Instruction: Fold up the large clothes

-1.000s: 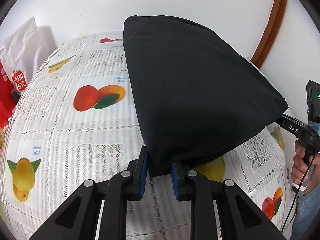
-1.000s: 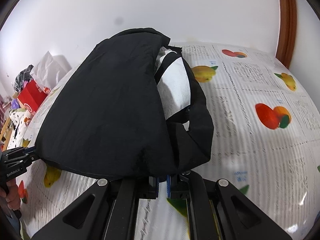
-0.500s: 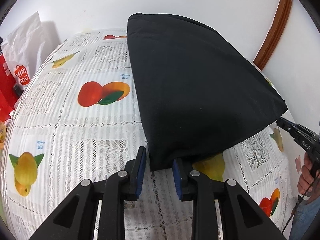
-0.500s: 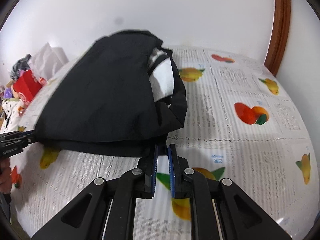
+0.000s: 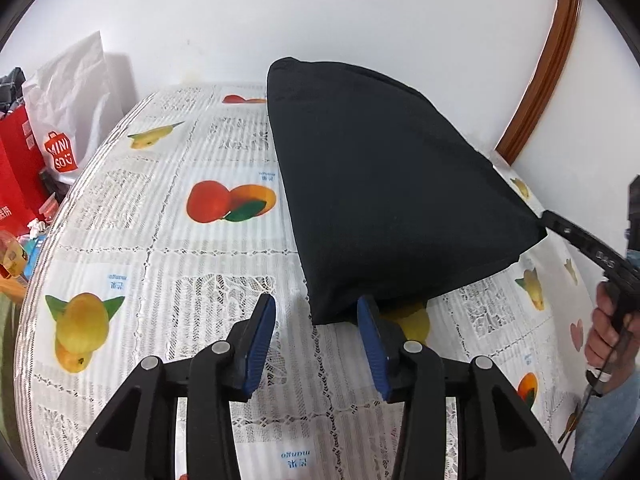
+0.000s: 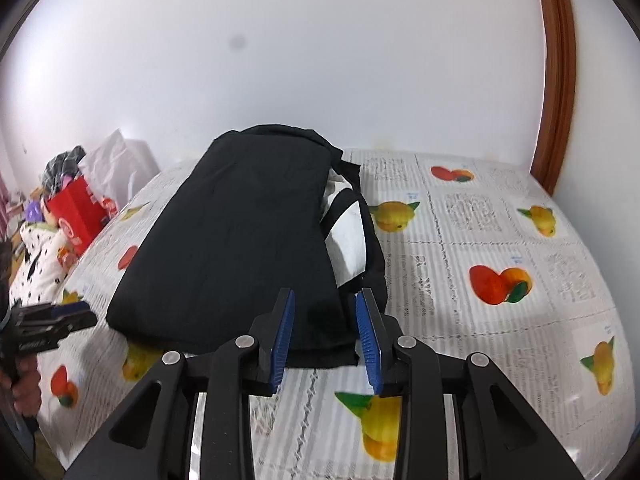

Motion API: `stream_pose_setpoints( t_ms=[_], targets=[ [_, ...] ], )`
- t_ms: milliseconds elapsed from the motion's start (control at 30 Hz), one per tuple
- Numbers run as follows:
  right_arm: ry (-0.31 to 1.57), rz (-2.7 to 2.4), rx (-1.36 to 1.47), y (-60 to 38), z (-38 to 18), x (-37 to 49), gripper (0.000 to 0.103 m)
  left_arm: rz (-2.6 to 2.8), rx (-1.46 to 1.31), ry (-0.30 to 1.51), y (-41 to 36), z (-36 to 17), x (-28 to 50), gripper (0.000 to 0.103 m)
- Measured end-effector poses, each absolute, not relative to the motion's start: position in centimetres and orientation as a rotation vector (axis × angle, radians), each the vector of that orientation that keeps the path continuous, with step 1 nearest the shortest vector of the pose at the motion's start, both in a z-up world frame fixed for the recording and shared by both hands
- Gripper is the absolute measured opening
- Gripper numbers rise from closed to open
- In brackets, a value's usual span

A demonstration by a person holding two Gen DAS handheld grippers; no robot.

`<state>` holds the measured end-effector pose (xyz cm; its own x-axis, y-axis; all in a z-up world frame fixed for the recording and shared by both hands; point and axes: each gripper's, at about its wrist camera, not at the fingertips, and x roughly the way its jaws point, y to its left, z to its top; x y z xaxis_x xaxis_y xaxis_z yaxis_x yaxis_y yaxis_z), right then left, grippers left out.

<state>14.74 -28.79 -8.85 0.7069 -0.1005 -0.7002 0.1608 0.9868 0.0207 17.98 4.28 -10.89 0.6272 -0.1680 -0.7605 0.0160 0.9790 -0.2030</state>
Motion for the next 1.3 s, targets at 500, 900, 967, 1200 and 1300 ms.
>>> stream_pose_setpoints(
  t_ms=[500, 900, 967, 1200, 1300],
  targets=[
    [0.878, -0.152, 0.094, -28.8, -11.7, 15.7, 0.026, -0.105, -0.201, 0.945, 3.5, -12.2, 20.3, 0.04],
    [0.885, -0.251, 0.135, -28.4, -9.9, 12.2, 0.027, -0.068, -0.208, 0.915, 3.3, -11.1, 18.0, 0.053],
    [0.881, -0.277, 0.125, -27.9, -9.2, 11.6, 0.028, -0.056, -0.193, 0.906, 2.9, -10.6, 17.2, 0.056],
    [0.885, -0.351, 0.128, -25.6, -6.7, 7.5, 0.036, -0.033, -0.162, 0.838, 1.7, -7.7, 13.1, 0.068],
    [0.876, -0.353, 0.108, -23.8, -5.5, 5.3, 0.037, -0.023, -0.153, 0.81, 1.1, -6.7, 11.1, 0.073]
  ],
)
